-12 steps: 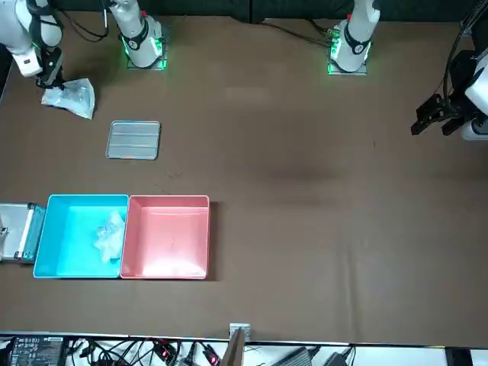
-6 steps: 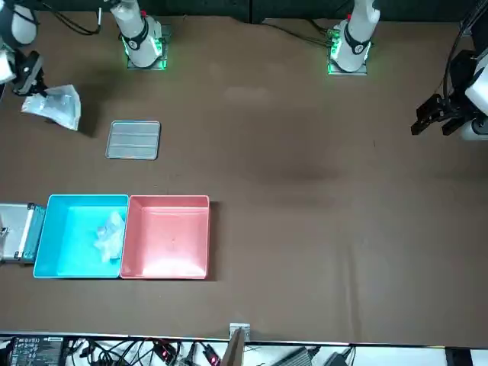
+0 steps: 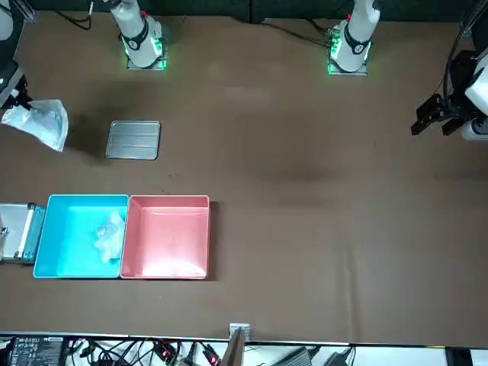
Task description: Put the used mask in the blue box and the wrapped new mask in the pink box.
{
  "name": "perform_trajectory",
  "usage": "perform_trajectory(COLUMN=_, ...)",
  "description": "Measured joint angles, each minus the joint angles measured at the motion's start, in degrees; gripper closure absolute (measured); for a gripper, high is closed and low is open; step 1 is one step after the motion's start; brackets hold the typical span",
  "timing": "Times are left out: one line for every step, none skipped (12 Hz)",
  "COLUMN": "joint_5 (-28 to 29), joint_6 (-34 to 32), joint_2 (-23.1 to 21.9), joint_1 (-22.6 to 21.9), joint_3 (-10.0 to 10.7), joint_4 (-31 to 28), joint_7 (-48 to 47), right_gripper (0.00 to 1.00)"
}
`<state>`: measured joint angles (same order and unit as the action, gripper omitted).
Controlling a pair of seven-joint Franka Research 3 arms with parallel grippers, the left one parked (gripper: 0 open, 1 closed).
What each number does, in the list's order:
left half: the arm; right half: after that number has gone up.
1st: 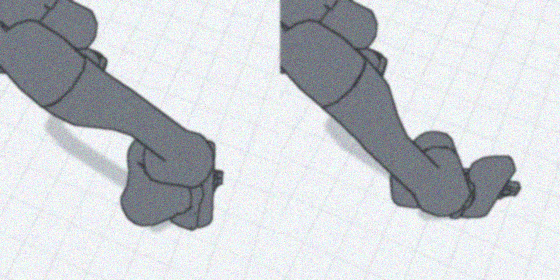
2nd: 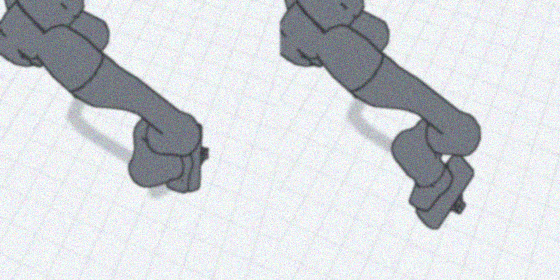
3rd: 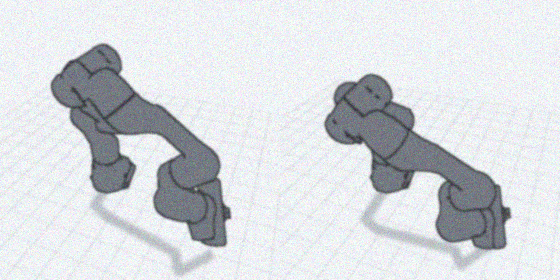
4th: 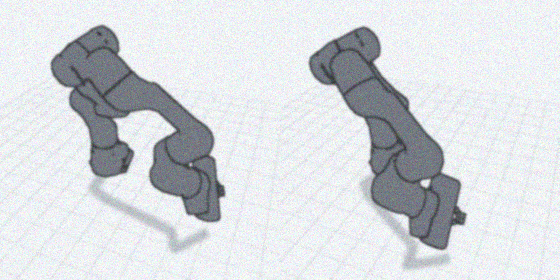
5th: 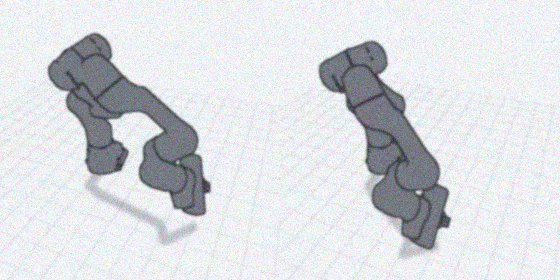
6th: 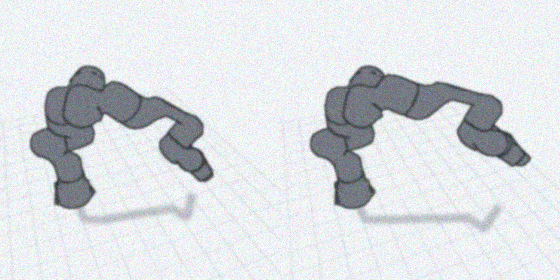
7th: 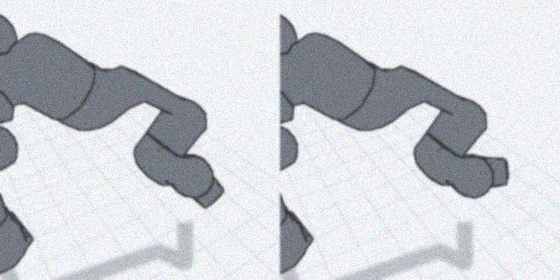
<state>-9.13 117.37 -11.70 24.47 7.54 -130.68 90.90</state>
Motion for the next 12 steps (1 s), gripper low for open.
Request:
perform_trajectory(joint_5=0.4, joint_6=-1.8, joint_2=0.1, joint_1=-0.1, joint_3=-2.6, joint_4=2.3, joint_7=-3.2, right_gripper=0.99)
perform_trajectory(joint_5=1.0, joint_6=-3.5, joint_2=0.4, joint_1=-0.1, joint_3=-5.3, joint_4=4.7, joint_7=-6.4, right_gripper=0.99)
perform_trajectory(joint_5=2.0, joint_6=-5.5, joint_2=0.8, joint_1=-0.2, joint_3=-8.1, joint_4=7.0, joint_7=-9.8, right_gripper=0.99)
perform_trajectory(joint_5=2.9, joint_6=-7.0, joint_2=1.2, joint_1=-0.3, joint_3=-10.8, joint_4=8.9, joint_7=-13.3, right_gripper=0.99)
perform_trajectory(joint_5=3.6, joint_6=-7.5, joint_2=1.6, joint_1=-0.4, joint_3=-13.6, joint_4=10.4, joint_7=-16.7, right_gripper=0.99)
perform_trajectory(joint_5=4.0, joint_6=-7.6, joint_2=2.6, joint_1=-0.5, joint_3=-19.6, joint_4=12.8, joint_7=-24.0, right_gripper=0.99)
perform_trajectory(joint_5=4.1, joint_6=-7.6, joint_2=3.3, joint_1=-0.6, joint_3=-22.5, joint_4=14.0, joint_7=-27.4, right_gripper=0.99)
perform_trajectory(joint_5=4.1, joint_6=-7.6, joint_2=4.4, joint_1=-0.6, joint_3=-25.4, joint_4=15.5, joint_7=-30.6, right_gripper=0.99)
perform_trajectory(joint_5=4.1, joint_6=-7.6, joint_2=5.8, joint_1=-0.6, joint_3=-28.1, joint_4=17.4, joint_7=-33.3, right_gripper=0.99)
perform_trajectory(joint_5=4.1, joint_6=-7.6, joint_2=7.5, joint_1=-0.7, joint_3=-30.5, joint_4=19.4, joint_7=-35.5, right_gripper=0.99)
perform_trajectory(joint_5=4.1, joint_6=-7.6, joint_2=9.7, joint_1=-0.7, joint_3=-32.7, joint_4=21.7, joint_7=-37.7, right_gripper=0.99)
perform_trajectory(joint_5=4.1, joint_6=-7.6, joint_2=12.0, joint_1=-0.7, joint_3=-34.7, joint_4=23.9, joint_7=-39.5, right_gripper=0.99)
